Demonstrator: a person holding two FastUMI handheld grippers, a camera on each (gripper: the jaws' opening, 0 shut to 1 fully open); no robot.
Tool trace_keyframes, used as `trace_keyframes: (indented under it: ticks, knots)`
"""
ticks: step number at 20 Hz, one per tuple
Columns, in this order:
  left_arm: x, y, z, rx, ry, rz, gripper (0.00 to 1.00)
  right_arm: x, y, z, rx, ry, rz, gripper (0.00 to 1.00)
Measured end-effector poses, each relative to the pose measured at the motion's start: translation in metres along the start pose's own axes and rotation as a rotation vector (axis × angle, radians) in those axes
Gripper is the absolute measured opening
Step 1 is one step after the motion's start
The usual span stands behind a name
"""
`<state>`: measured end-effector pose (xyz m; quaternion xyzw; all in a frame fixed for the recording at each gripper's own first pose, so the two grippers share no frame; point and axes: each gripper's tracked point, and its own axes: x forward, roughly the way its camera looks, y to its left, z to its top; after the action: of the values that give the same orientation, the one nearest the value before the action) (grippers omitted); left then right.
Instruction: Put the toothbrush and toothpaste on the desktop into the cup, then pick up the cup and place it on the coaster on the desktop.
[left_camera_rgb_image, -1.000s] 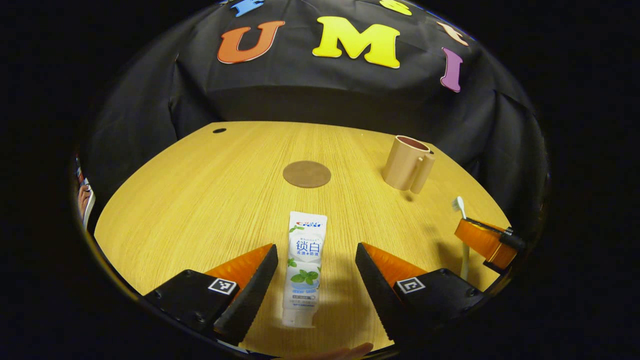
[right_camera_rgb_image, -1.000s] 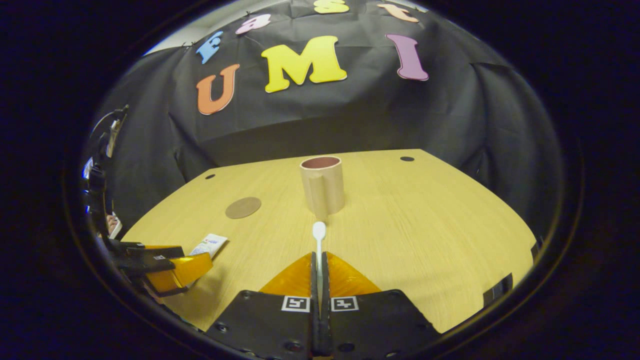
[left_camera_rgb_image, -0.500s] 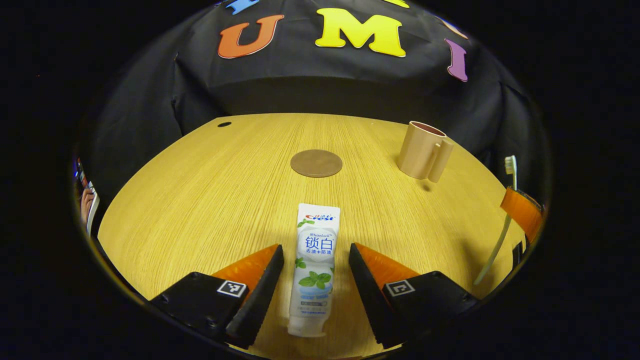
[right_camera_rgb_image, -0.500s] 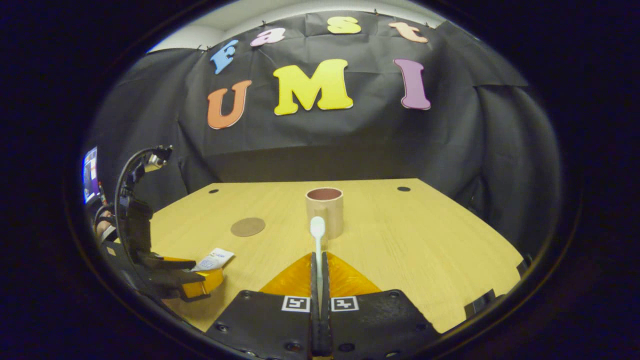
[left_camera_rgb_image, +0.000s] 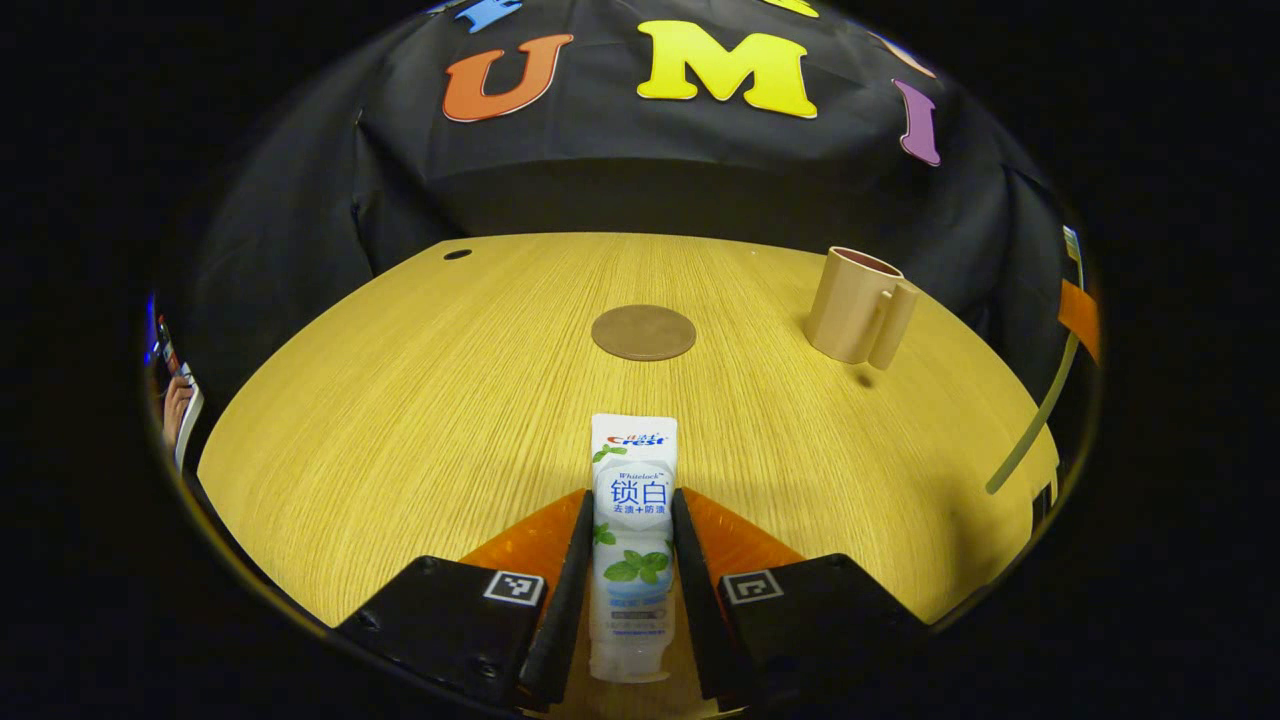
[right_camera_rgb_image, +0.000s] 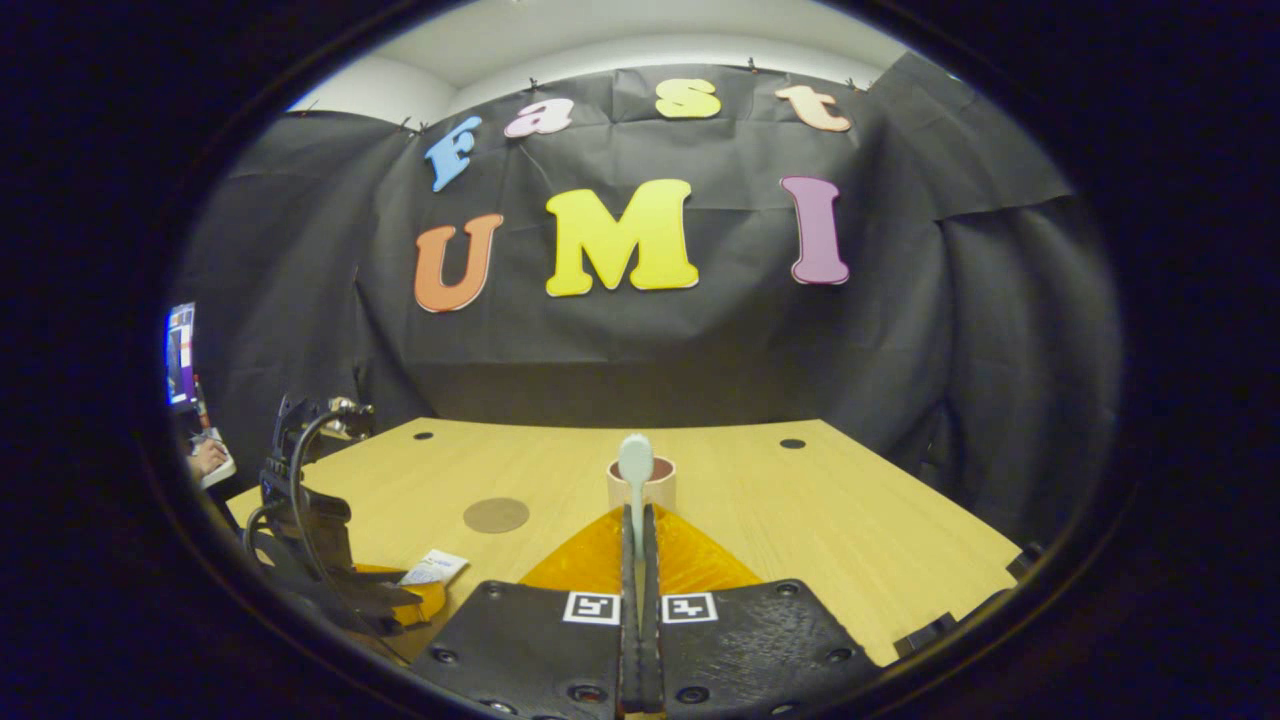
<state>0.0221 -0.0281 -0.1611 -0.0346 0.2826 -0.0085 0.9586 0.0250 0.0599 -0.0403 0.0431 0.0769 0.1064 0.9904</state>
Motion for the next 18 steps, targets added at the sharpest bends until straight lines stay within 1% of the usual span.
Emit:
trace_keyframes:
  ticks: [2, 6, 10, 18]
  knots:
    - [-0.001, 0.0, 0.001, 0.007, -0.005, -0.006, 0.48, 0.005, -0.001, 0.01, -0.022, -0.032, -0.007, 0.0]
    - [-0.004, 0.001, 0.01, -0.015, -0.041, 0.005, 0.47, 0.018, 0.003, 0.029, -0.022, -0.054, 0.011, 0.0]
    - [-0.019, 0.0, 0.025, -0.014, -0.101, -0.006, 0.46, 0.044, 0.003, 0.057, -0.018, -0.098, 0.009, 0.01]
    - [-0.058, -0.011, 0.066, 0.012, -0.268, -0.026, 0.46, 0.107, 0.007, 0.093, -0.028, -0.133, 0.026, 0.0]
